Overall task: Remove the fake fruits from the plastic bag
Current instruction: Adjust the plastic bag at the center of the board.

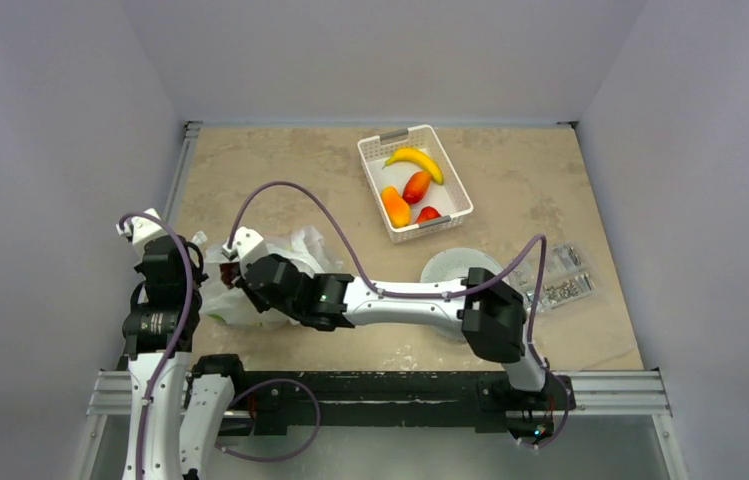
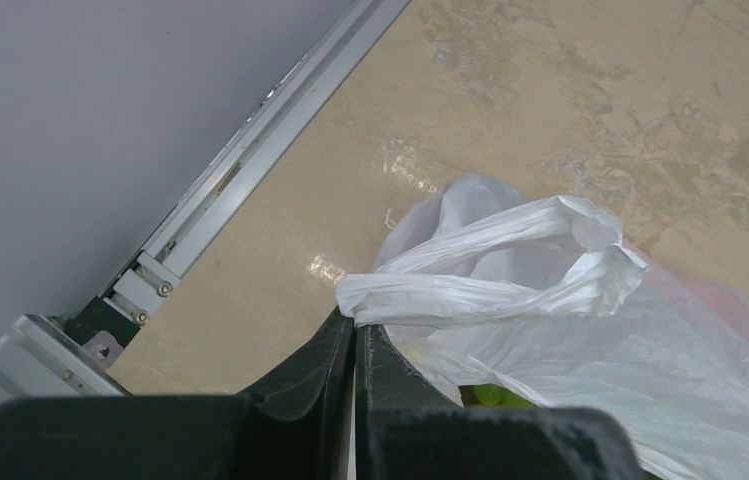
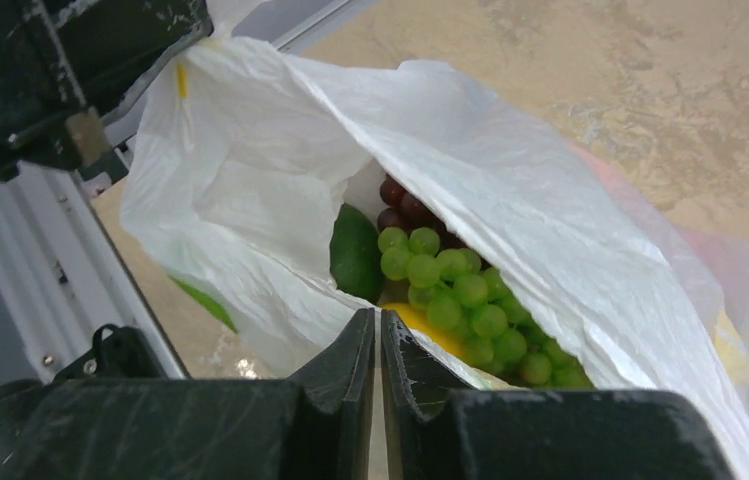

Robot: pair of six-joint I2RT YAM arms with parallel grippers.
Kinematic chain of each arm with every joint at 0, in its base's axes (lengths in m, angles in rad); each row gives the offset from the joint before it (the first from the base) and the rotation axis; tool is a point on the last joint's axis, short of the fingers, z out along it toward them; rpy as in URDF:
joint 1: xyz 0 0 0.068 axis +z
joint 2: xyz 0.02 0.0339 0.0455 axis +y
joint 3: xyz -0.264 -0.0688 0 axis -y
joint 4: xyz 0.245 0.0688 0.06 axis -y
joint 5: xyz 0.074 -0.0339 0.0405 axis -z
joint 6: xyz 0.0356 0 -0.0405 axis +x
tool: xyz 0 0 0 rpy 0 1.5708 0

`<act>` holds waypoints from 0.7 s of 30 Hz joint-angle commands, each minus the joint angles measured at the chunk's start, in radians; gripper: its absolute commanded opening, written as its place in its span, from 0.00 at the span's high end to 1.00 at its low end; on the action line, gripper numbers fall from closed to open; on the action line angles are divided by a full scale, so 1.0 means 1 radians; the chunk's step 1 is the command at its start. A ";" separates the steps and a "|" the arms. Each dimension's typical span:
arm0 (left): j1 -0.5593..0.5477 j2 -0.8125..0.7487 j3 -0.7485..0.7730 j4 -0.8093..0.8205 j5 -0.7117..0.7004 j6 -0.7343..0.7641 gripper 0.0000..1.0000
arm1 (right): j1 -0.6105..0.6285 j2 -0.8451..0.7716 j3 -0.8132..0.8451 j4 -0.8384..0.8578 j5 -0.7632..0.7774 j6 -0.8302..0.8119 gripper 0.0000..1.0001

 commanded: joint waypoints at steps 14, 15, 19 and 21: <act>0.003 0.012 0.003 0.034 0.006 0.018 1.00 | -0.028 0.069 -0.056 0.107 0.084 -0.078 0.86; 0.003 0.010 0.001 0.036 0.005 0.018 1.00 | -0.019 0.060 -0.100 0.109 0.068 -0.065 0.87; 0.003 0.023 0.001 0.041 0.014 0.023 1.00 | 0.014 0.003 -0.306 0.189 0.031 0.009 0.87; 0.003 0.034 0.001 0.038 0.013 0.023 1.00 | 0.029 -0.012 -0.387 0.242 0.029 0.040 0.87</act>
